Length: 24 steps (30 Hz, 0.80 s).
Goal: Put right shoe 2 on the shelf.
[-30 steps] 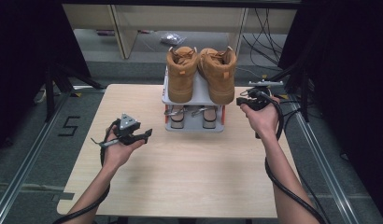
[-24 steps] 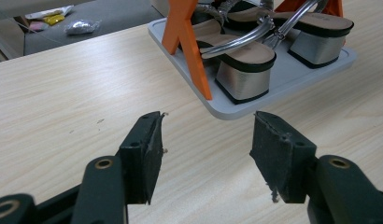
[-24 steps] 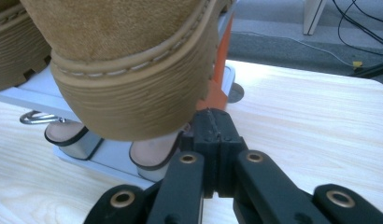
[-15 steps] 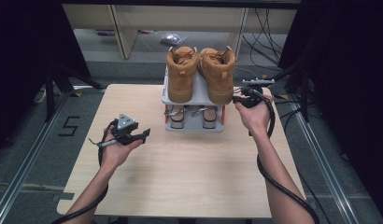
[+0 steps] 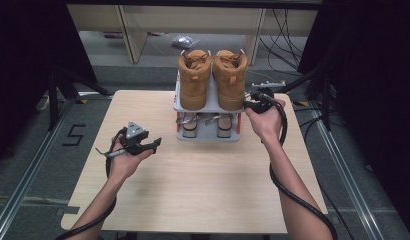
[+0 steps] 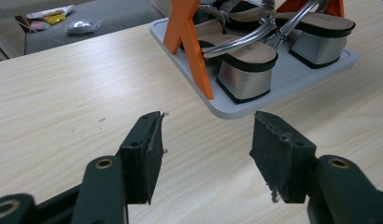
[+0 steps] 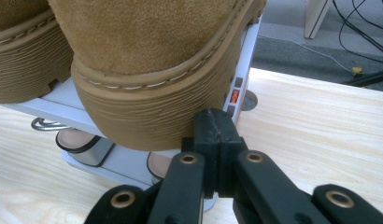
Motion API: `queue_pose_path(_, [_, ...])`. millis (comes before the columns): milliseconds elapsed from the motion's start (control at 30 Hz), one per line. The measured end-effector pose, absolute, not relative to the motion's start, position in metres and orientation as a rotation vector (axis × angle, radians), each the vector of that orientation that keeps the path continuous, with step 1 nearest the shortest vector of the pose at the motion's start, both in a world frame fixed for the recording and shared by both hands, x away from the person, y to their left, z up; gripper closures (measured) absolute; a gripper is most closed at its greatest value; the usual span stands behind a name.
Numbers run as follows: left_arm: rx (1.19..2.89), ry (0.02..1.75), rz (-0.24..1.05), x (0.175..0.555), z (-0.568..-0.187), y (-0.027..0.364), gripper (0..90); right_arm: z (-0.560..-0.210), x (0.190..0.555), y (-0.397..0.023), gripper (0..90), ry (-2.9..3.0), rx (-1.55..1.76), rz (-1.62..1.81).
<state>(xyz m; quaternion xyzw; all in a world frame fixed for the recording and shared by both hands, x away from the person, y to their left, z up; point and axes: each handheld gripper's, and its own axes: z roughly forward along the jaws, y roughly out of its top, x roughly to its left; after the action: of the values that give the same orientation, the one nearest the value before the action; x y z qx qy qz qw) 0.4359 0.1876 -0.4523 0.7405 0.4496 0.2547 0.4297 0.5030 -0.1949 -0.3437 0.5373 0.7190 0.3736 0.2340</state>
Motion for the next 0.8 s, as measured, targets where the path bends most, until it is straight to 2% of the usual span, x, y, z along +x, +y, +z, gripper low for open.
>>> queue_pose_path(267, [1.830,1.130,0.643,0.436,-0.453,0.192,42.9,-0.341,0.496,-0.202,87.5,1.921,1.446,1.021])
queue_pose_path(800, [1.779,1.156,0.672,0.426,-0.456,0.207,43.6,-0.359,0.467,-0.243,68.0,1.931,1.456,1.010])
